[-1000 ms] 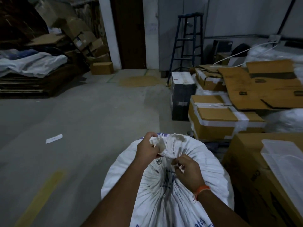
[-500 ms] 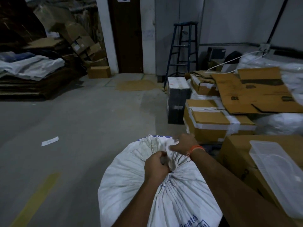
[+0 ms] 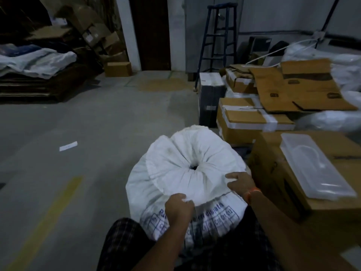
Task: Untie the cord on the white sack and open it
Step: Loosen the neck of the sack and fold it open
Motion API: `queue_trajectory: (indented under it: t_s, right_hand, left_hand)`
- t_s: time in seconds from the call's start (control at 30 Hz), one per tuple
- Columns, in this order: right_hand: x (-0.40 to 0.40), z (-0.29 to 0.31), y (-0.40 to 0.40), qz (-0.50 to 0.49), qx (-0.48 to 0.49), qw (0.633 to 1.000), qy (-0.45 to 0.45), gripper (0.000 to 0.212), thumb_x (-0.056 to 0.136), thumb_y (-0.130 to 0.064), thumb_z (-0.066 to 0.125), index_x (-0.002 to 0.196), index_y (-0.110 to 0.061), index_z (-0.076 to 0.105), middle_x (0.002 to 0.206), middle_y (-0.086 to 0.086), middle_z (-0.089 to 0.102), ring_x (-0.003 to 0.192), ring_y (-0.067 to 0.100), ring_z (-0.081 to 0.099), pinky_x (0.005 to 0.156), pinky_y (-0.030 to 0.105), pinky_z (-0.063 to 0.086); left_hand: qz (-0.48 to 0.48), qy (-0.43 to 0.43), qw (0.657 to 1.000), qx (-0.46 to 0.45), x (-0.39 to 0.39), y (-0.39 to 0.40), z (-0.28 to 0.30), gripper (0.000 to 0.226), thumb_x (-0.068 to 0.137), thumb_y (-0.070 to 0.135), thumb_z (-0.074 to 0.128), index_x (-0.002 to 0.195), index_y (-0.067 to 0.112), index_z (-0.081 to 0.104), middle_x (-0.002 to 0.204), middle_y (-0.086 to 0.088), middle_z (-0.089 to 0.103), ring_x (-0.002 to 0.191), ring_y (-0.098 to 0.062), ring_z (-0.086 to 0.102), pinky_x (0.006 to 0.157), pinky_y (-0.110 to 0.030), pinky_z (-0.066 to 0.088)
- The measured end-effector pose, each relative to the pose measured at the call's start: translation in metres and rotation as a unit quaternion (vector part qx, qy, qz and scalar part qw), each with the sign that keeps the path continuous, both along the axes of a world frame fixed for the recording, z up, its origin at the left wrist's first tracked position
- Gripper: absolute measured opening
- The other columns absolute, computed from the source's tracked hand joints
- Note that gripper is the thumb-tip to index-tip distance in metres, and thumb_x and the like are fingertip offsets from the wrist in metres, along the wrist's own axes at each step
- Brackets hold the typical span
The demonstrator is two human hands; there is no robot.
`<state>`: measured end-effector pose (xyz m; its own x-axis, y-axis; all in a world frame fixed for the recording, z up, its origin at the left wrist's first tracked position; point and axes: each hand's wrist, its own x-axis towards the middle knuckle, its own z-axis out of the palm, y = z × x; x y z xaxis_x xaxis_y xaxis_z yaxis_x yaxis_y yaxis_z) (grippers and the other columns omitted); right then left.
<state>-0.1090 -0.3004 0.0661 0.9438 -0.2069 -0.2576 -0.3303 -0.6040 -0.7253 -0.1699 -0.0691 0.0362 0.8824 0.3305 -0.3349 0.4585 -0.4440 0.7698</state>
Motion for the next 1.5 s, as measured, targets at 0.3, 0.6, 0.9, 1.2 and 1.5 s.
queue_trajectory:
  t_s: [0.3,0.6,0.9,1.2,1.5]
  right_hand:
    - [-0.018,-0.027,-0.038,0.000,-0.068,0.998,-0.003,0.043,0.079,0.006,0.061,0.118,-0.007,0.072,0.132,0.017,0.064,0.124,0.035,0.057,0.107,0.029,0.040]
    - [0.020,-0.049,-0.064,0.022,-0.124,0.992,0.017,0.050,0.079,0.008,0.053,0.117,-0.017,0.074,0.134,0.017,0.063,0.122,0.035,0.059,0.104,0.029,0.045]
    - [0.073,-0.026,-0.044,-0.085,-0.185,0.979,-0.015,0.021,0.076,-0.047,0.062,0.064,-0.030,0.062,0.140,0.011,0.043,0.123,0.043,0.041,0.103,0.048,0.038]
    - [0.134,-0.046,-0.042,0.103,-0.105,0.989,0.007,0.053,0.079,-0.028,0.083,0.129,-0.022,0.066,0.131,-0.003,0.062,0.125,0.021,0.054,0.111,0.034,0.039]
    - [0.102,-0.080,-0.112,-0.003,-0.251,0.968,0.021,0.053,0.082,0.000,0.068,0.134,-0.005,0.062,0.127,0.036,0.061,0.113,0.050,0.059,0.103,0.050,0.047]
  left_hand:
    - [-0.179,0.149,0.971,-0.062,0.008,-0.003,0.010,0.026,0.084,0.021,0.079,0.090,-0.003,0.073,0.072,-0.014,0.079,0.054,-0.020,0.071,0.046,-0.023,0.050]
    - [-0.014,-0.143,0.979,0.144,0.111,0.072,0.019,0.023,0.091,0.033,0.067,0.113,0.029,0.075,0.116,-0.009,0.076,0.111,-0.033,0.069,0.097,-0.040,0.055]
    - [-0.033,-0.006,0.987,-0.157,0.173,0.101,-0.019,0.002,0.090,0.025,0.074,0.092,0.025,0.076,0.118,-0.007,0.075,0.101,-0.023,0.066,0.090,-0.032,0.053]
    - [-0.109,-0.069,0.987,-0.097,0.186,0.115,-0.031,0.054,0.081,-0.009,0.071,0.129,0.017,0.071,0.139,-0.010,0.066,0.125,-0.025,0.065,0.100,-0.026,0.050]
    - [-0.041,0.033,0.955,0.293,0.134,0.188,-0.070,0.054,0.098,0.035,0.061,0.149,0.020,0.049,0.143,-0.019,0.058,0.127,-0.039,0.058,0.097,-0.036,0.048]
